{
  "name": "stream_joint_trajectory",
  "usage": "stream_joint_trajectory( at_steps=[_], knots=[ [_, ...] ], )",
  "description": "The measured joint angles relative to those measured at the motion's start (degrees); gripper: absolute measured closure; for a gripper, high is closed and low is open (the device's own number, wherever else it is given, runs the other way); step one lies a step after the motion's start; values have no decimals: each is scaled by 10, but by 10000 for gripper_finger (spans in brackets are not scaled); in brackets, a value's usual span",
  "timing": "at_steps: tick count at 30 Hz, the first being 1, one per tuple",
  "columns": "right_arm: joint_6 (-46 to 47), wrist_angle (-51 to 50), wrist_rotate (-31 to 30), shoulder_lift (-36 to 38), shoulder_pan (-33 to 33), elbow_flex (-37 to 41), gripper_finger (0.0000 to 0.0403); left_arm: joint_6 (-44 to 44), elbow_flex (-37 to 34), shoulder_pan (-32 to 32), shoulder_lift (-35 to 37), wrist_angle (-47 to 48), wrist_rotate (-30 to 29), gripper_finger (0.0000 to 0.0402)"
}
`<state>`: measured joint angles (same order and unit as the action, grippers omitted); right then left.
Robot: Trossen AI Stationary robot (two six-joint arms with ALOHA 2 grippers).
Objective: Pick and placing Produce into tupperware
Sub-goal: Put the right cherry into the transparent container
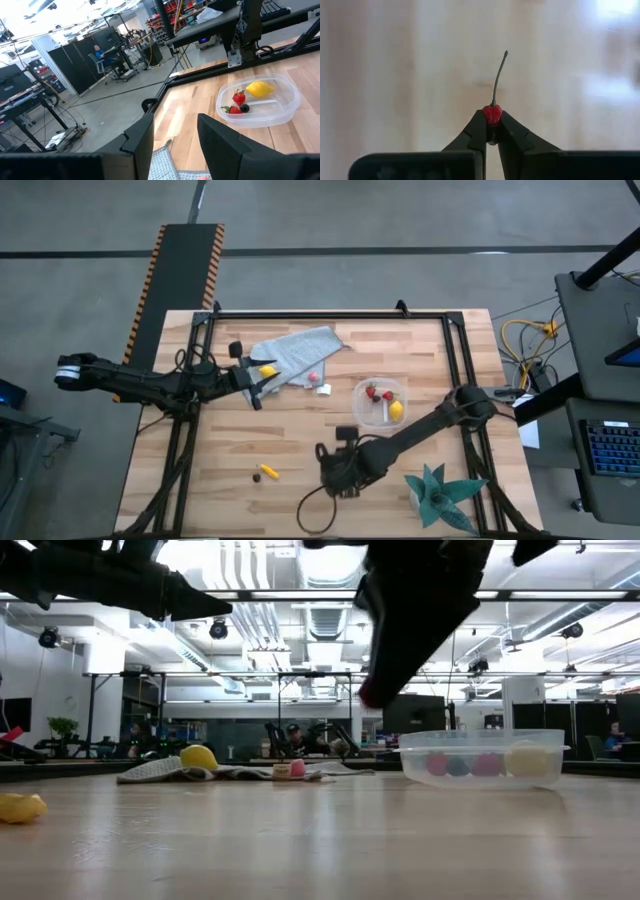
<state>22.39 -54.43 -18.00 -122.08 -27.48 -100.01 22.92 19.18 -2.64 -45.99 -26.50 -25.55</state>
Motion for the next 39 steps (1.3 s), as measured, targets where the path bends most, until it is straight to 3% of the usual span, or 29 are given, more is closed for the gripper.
stream_joint_trajectory(
  at_steps=[13,23,31,39],
  knots=[
    [12,-200,-134,136,37,0,385,0,0,0,0,0,0,265],
    [6,-216,-151,251,100,56,385,0,0,0,0,0,0,265],
    [1,-182,-133,334,160,186,385,0,0,0,0,0,0,265],
    [-50,18,-41,414,214,359,385,0,0,0,0,0,0,265]
  ],
)
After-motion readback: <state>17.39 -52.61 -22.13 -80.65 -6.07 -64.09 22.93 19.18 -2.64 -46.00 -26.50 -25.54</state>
